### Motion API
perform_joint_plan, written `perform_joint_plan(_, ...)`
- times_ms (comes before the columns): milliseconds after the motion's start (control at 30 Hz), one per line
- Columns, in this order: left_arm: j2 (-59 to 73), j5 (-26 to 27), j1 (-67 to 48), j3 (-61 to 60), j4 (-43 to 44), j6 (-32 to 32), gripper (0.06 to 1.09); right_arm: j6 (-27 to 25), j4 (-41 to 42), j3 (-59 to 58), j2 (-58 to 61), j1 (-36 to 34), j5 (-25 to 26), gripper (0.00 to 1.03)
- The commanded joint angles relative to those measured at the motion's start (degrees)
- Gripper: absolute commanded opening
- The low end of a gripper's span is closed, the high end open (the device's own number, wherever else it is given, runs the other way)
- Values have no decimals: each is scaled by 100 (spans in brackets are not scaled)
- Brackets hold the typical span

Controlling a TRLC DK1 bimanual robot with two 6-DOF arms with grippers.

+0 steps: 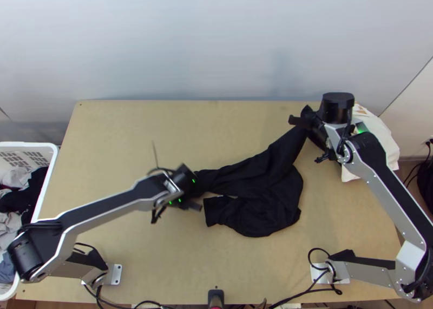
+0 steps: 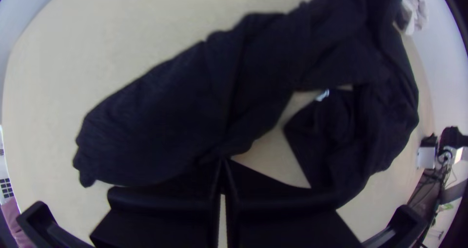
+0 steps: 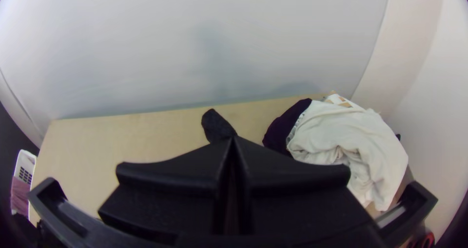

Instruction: Fold the t-shirt

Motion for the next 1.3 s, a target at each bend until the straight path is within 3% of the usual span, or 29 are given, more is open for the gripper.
perform_joint_plan(0,-604,-52,931,948,-658,56,10,-71,-114,360,-63,-119,7,3)
perform_joint_plan(333,-1008,-43,2803,3638,-1748,144,10,-335,-492,1389,-327,-259,130,3)
perform_joint_plan(767,-1052,-368,4455,6169,-1942,91,10,-1583,105,2356,-898,-154,1316,3)
perform_joint_plan(967,-1395,-667,4526,6784,-1775,267,10,-2769,1160,2338,-1373,163,1888,3)
perform_joint_plan(1267,-2309,-693,4517,6855,-1045,1269,10,-4756,2777,2303,-2014,813,2371,3)
